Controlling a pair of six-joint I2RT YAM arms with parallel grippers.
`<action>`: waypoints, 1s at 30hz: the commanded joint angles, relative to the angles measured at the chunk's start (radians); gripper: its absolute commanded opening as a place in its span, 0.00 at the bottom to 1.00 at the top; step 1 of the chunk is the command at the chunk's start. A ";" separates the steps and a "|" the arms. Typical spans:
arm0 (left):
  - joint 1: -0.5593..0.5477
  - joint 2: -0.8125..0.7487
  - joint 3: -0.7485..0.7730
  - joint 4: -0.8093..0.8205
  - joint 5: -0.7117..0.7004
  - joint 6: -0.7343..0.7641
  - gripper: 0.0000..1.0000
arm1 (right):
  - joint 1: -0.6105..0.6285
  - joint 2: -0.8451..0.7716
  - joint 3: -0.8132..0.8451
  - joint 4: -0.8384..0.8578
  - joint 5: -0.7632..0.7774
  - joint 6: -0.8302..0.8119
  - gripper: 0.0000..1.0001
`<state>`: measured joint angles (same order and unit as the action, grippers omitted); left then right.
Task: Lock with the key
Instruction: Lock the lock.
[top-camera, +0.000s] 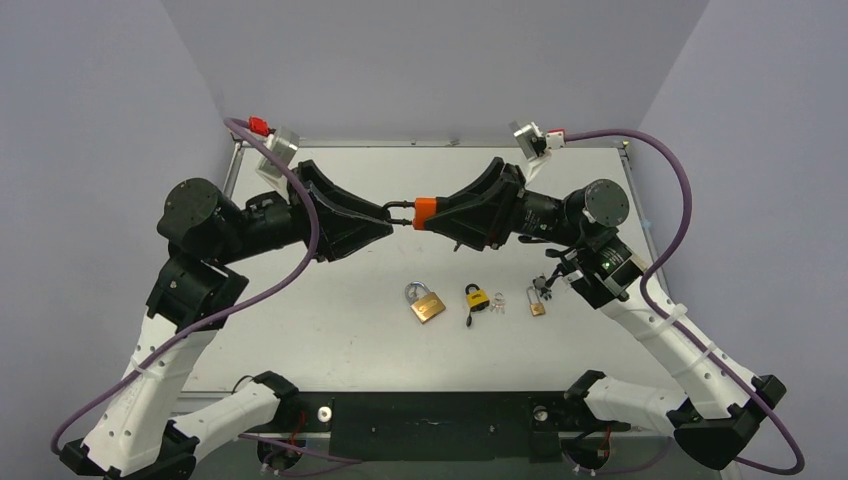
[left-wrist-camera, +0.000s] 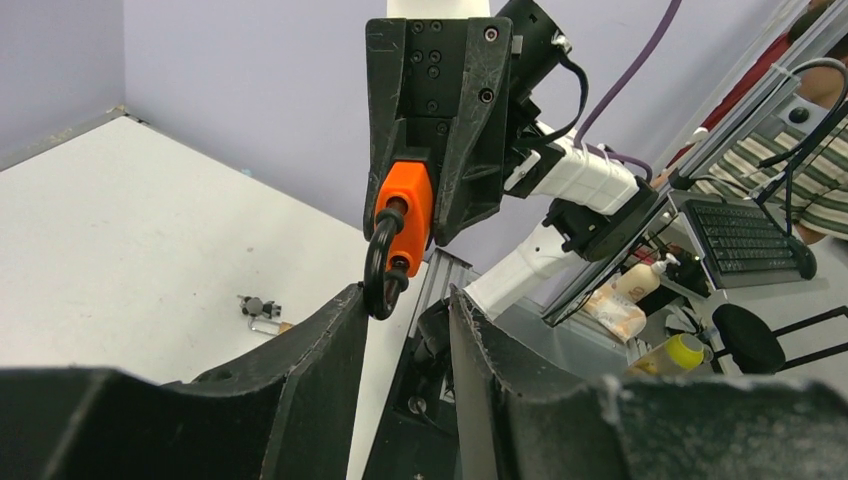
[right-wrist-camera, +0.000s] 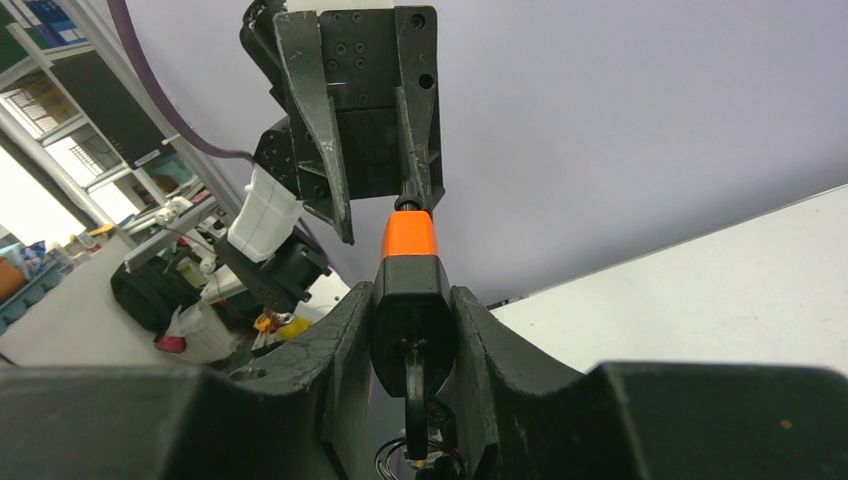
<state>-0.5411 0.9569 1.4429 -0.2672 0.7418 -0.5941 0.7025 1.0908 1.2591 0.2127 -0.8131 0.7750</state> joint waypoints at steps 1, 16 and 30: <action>-0.003 -0.006 0.052 -0.067 0.026 0.069 0.33 | 0.010 -0.034 0.003 0.145 -0.054 0.063 0.00; -0.003 0.002 0.080 -0.073 0.064 0.060 0.33 | 0.017 -0.034 -0.004 0.102 -0.086 0.036 0.00; -0.003 0.015 0.087 -0.065 0.076 0.063 0.30 | 0.018 -0.022 0.002 0.079 -0.086 0.017 0.00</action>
<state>-0.5415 0.9691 1.4876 -0.3618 0.8013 -0.5381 0.7151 1.0832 1.2461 0.2382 -0.8993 0.8154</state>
